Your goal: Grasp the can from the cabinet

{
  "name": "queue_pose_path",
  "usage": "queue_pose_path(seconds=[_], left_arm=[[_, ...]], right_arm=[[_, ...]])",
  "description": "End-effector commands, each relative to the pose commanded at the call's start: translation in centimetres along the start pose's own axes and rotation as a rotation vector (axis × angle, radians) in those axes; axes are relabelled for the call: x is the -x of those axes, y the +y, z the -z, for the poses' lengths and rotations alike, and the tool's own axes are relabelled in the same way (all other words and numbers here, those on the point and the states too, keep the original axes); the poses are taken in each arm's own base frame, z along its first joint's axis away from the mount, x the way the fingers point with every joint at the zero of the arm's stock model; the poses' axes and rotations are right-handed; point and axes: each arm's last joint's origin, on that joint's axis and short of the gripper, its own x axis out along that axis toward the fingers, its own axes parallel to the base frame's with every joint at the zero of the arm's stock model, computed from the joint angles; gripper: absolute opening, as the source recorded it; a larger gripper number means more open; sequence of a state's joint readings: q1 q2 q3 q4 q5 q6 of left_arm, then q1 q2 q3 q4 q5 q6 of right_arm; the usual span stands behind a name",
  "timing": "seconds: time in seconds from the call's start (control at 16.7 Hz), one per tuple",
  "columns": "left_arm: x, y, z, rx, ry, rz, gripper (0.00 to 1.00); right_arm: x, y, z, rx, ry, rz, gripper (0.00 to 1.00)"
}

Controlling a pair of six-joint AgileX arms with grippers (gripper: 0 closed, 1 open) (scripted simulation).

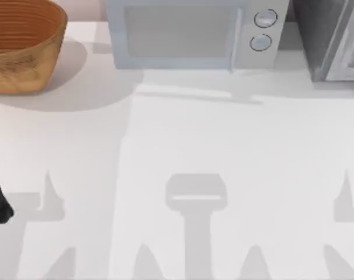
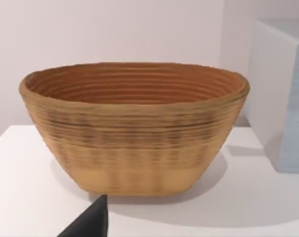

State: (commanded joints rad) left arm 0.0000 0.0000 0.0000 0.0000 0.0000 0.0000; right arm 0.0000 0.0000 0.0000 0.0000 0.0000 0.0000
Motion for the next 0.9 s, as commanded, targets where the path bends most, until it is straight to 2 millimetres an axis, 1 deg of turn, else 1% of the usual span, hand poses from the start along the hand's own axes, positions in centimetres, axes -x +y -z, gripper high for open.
queue_pose_path(seconds=[0.18,0.24,0.36,0.48,0.66,0.78,0.9], left_arm=[[0.0,0.0,0.0,0.000,0.000,0.000,1.00],[0.0,0.0,0.0,0.000,0.000,0.000,1.00],[0.0,0.0,0.0,0.000,0.000,0.000,1.00],[0.0,0.0,0.0,0.000,0.000,0.000,1.00],[0.0,0.0,0.0,0.000,0.000,0.000,1.00],[0.0,0.0,0.0,0.000,0.000,0.000,1.00],[0.0,0.0,0.0,0.000,0.000,0.000,1.00]], right_arm=[[0.0,0.0,-0.3,0.000,0.000,0.000,1.00],[0.0,0.0,-0.8,0.000,0.000,-0.001,1.00],[0.0,0.1,-2.7,0.000,0.002,-0.001,1.00],[-0.1,0.2,-5.7,0.001,0.005,-0.001,1.00],[-1.0,0.5,-11.3,0.002,0.014,0.001,1.00],[-2.2,0.8,-15.5,0.004,0.021,0.002,1.00],[-3.8,1.2,-19.6,0.005,0.026,0.004,1.00]])
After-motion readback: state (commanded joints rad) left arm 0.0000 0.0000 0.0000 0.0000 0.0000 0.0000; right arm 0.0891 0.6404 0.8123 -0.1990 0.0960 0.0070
